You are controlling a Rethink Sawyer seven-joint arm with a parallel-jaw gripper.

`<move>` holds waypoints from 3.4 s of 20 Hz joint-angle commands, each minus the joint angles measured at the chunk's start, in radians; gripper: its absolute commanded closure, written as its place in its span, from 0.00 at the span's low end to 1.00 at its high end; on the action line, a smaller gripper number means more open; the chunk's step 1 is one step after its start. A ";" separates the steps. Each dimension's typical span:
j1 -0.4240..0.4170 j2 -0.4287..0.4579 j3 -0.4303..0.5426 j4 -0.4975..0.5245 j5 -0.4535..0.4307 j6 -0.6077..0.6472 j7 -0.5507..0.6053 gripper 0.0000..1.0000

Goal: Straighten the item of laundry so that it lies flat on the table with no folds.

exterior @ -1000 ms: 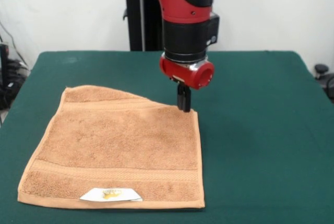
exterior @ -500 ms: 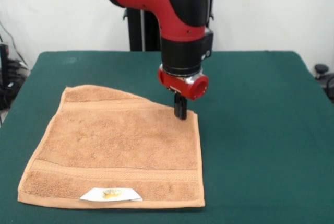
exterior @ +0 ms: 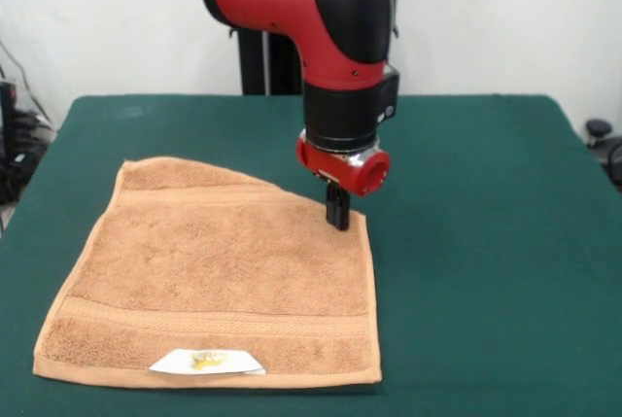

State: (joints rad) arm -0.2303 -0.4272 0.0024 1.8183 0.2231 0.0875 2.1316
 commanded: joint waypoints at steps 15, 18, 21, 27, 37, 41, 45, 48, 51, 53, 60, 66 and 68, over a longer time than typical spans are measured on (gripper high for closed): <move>-0.144 0.112 0.105 -0.327 -0.212 0.172 -0.086 1.00; -0.150 0.102 0.113 -0.323 -0.243 0.182 -0.059 1.00; -0.153 0.092 0.119 -0.315 -0.262 0.188 -0.035 1.00; -0.148 0.088 0.124 -0.297 -0.281 0.173 0.011 1.00; -0.075 0.075 0.113 -0.144 -0.239 0.056 0.194 1.00; -0.039 0.005 0.146 0.007 -0.166 0.048 0.293 1.00; 0.015 -0.045 0.147 0.115 -0.081 0.019 0.376 1.00; 0.052 -0.085 0.143 0.192 -0.007 0.014 0.419 1.00; 0.071 -0.103 0.135 0.228 0.036 0.007 0.414 1.00; 0.063 -0.100 0.141 0.243 0.042 -0.004 0.398 1.00; 0.041 -0.075 0.147 0.243 0.035 -0.033 0.365 1.00; 0.011 -0.083 0.090 0.164 -0.028 0.031 0.243 1.00; 0.014 -0.104 0.068 0.143 -0.043 0.048 0.219 1.00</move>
State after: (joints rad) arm -0.2225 -0.5460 0.0601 1.9771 0.1948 0.1211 2.2550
